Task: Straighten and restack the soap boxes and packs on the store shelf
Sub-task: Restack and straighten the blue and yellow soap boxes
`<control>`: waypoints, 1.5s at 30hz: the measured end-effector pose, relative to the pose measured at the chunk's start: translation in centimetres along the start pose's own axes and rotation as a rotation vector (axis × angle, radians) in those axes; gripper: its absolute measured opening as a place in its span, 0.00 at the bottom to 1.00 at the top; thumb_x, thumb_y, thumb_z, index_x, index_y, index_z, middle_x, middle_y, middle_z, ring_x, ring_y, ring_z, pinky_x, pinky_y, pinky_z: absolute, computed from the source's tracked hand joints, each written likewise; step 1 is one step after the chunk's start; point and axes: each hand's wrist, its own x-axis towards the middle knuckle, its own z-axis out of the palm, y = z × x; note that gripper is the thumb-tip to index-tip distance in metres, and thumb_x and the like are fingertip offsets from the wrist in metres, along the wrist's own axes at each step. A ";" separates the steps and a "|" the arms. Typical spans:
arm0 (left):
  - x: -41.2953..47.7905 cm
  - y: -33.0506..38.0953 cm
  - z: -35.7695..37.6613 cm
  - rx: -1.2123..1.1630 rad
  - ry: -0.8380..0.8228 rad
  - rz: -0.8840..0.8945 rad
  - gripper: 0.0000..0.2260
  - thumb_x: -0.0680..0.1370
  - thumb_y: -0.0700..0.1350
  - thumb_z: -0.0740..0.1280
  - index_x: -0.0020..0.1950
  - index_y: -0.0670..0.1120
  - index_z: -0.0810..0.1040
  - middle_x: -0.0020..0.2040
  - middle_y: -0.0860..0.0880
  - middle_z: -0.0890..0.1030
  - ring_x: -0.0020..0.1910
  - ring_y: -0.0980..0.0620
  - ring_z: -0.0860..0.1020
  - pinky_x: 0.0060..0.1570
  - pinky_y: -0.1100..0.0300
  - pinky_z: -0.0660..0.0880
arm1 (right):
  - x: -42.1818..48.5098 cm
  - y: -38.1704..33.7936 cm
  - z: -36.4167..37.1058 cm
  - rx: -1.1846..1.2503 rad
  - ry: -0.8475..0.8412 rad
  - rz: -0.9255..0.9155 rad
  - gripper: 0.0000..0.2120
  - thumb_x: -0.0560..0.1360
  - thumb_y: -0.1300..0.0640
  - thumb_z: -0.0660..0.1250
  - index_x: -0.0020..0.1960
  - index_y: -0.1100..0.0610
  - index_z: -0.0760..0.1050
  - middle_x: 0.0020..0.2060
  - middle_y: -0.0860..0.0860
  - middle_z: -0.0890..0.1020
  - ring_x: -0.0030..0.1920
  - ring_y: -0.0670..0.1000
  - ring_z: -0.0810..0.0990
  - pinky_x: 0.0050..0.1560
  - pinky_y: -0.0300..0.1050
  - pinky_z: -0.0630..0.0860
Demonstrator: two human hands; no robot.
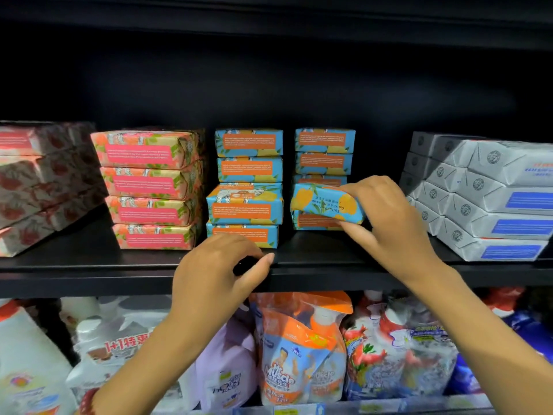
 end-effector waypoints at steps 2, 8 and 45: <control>-0.1 0.1 -0.1 -0.105 0.037 -0.026 0.15 0.74 0.58 0.62 0.40 0.50 0.83 0.38 0.58 0.82 0.40 0.58 0.79 0.36 0.58 0.75 | -0.9 -0.4 -0.6 0.043 0.103 -0.030 0.16 0.73 0.56 0.70 0.56 0.65 0.75 0.48 0.58 0.77 0.50 0.54 0.73 0.45 0.41 0.71; 1.9 2.0 -1.5 -0.991 0.017 -0.499 0.20 0.66 0.66 0.69 0.40 0.50 0.85 0.35 0.46 0.84 0.32 0.52 0.83 0.30 0.64 0.77 | -1.9 -2.6 -1.6 0.037 0.385 -0.367 0.12 0.76 0.59 0.66 0.56 0.63 0.70 0.53 0.57 0.73 0.56 0.56 0.73 0.63 0.43 0.69; 2.6 2.4 -4.1 -0.348 0.032 0.178 0.27 0.65 0.50 0.76 0.60 0.46 0.72 0.58 0.56 0.75 0.60 0.58 0.73 0.59 0.61 0.71 | -0.6 -5.0 -3.3 0.365 0.028 -0.080 0.36 0.67 0.41 0.71 0.69 0.56 0.66 0.67 0.50 0.68 0.69 0.48 0.66 0.68 0.41 0.65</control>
